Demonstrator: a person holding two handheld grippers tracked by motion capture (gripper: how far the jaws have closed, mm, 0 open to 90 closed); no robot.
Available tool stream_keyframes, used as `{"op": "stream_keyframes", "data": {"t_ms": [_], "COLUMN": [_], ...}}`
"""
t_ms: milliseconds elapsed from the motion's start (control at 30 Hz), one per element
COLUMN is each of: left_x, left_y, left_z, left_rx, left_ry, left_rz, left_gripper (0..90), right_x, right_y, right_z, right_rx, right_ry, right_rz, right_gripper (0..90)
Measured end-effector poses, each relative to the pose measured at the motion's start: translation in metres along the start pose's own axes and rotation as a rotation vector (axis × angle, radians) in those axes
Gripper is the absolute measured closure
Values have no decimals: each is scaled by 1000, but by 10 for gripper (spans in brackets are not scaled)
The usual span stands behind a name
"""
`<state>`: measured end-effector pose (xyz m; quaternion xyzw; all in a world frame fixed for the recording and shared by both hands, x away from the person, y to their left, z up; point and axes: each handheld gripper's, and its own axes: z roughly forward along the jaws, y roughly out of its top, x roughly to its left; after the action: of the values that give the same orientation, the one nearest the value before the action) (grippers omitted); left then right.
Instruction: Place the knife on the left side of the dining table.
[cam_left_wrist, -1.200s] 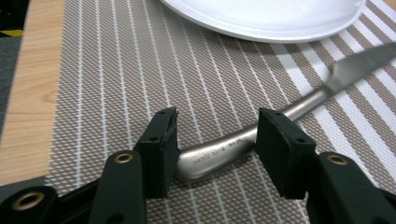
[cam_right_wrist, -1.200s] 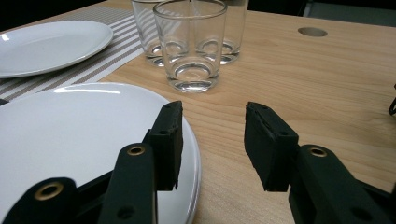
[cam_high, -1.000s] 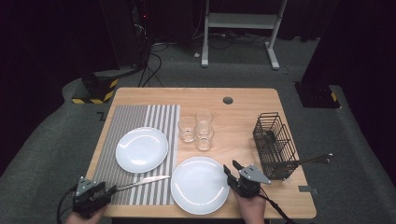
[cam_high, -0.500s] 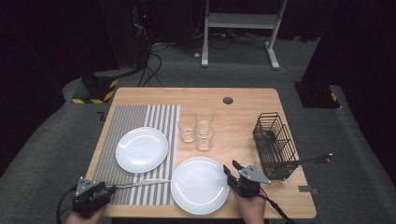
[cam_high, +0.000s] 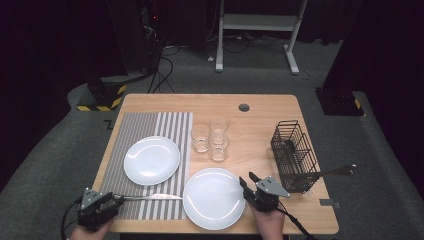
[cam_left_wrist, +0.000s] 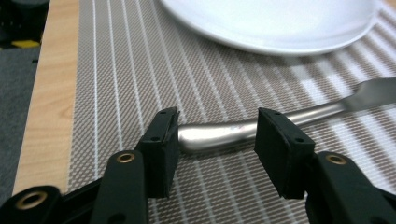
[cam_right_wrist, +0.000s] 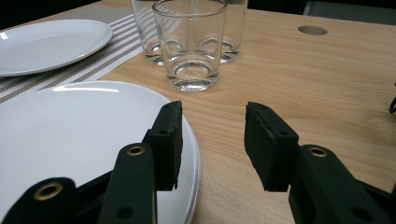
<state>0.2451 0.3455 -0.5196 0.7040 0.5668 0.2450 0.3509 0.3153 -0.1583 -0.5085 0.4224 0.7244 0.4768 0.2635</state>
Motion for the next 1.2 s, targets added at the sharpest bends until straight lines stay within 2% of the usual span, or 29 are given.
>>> {"op": "stream_keyframes", "data": {"t_ms": [100,200,267,467,533,633,667,867,1200], "left_x": [-9,-23,-39,-80,-92,-104,-106,-123,-127], "left_y": [7,15,22,31,33,35,36,41,42], "left_z": [-3,0,6,29,37,46,49,60,70], "left_rx": [-26,-46,-51,-19,-7,10,16,24,49], "left_ry": [-25,-78,-118,-209,-218,-244,-246,-276,-300], "left_rz": [13,18,50,129,155,162,177,196,193], "left_gripper": [501,499,492,483,486,494,495,504,530], "right_x": [0,0,1,0,-1,-2,-2,-3,-3], "right_y": [0,0,0,1,1,1,1,0,1], "right_z": [1,1,1,0,-1,-2,-2,-3,-3], "right_rx": [0,-1,0,-2,-4,-8,-7,-7,-8], "right_ry": [3,5,4,2,3,1,1,-2,0], "right_rz": [-5,-5,-3,-2,0,-1,0,3,4], "right_gripper": [569,569,568,568,568,569,569,569,569]}}
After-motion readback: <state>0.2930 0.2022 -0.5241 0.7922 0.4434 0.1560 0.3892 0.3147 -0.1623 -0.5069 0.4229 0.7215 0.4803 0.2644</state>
